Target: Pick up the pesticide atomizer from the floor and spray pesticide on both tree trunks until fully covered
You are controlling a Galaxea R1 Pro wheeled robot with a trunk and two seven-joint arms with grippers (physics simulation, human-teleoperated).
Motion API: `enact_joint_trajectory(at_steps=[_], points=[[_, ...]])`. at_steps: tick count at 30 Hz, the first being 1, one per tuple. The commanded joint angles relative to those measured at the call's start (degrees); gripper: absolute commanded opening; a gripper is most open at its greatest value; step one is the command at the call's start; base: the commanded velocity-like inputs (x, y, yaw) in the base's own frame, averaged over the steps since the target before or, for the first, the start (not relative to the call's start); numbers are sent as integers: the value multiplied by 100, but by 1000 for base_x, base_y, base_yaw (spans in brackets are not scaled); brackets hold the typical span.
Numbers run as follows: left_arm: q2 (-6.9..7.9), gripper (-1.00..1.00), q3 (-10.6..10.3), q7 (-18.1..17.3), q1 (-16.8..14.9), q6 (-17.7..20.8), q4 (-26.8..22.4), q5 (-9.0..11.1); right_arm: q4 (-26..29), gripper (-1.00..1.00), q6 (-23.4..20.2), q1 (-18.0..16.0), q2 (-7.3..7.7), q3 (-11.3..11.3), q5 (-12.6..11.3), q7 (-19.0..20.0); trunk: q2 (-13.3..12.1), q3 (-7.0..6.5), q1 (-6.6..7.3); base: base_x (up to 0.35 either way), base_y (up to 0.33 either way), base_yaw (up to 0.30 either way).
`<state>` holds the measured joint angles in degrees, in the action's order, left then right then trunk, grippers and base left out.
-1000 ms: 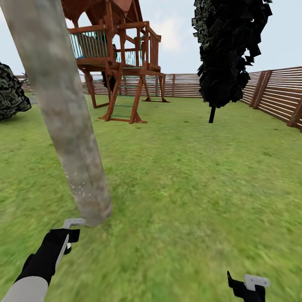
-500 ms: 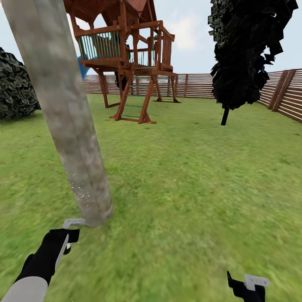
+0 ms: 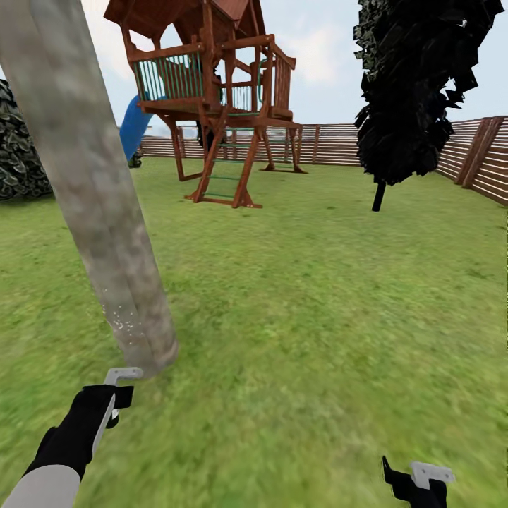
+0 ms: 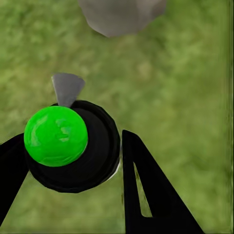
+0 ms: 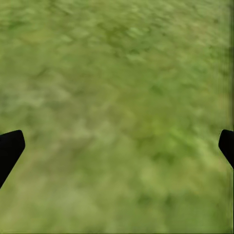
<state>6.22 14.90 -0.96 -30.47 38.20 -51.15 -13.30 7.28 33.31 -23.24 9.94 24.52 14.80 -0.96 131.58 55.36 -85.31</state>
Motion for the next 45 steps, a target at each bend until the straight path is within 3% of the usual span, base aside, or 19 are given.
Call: enact_joint_trajectory(at_steps=[1,20,28,45], points=[[1,-100,4,-7,-3,29,-9,-24,-8,100,18,-5,-2,40,59,-10,2,5,1,16,-271,15],[-14,-100,2,-10,-3,32,-9,-24,-14,100,18,-5,-10,35,67,-10,2,5,1,149,-255,256],[-24,-100,1,-10,-3,29,-9,-15,-10,100,18,-5,-10,35,67,-10,2,5,1,158,-241,28],[-23,-100,4,-10,-3,30,-9,-15,-15,100,18,-5,-10,35,67,-10,2,5,1,12,-264,211]])
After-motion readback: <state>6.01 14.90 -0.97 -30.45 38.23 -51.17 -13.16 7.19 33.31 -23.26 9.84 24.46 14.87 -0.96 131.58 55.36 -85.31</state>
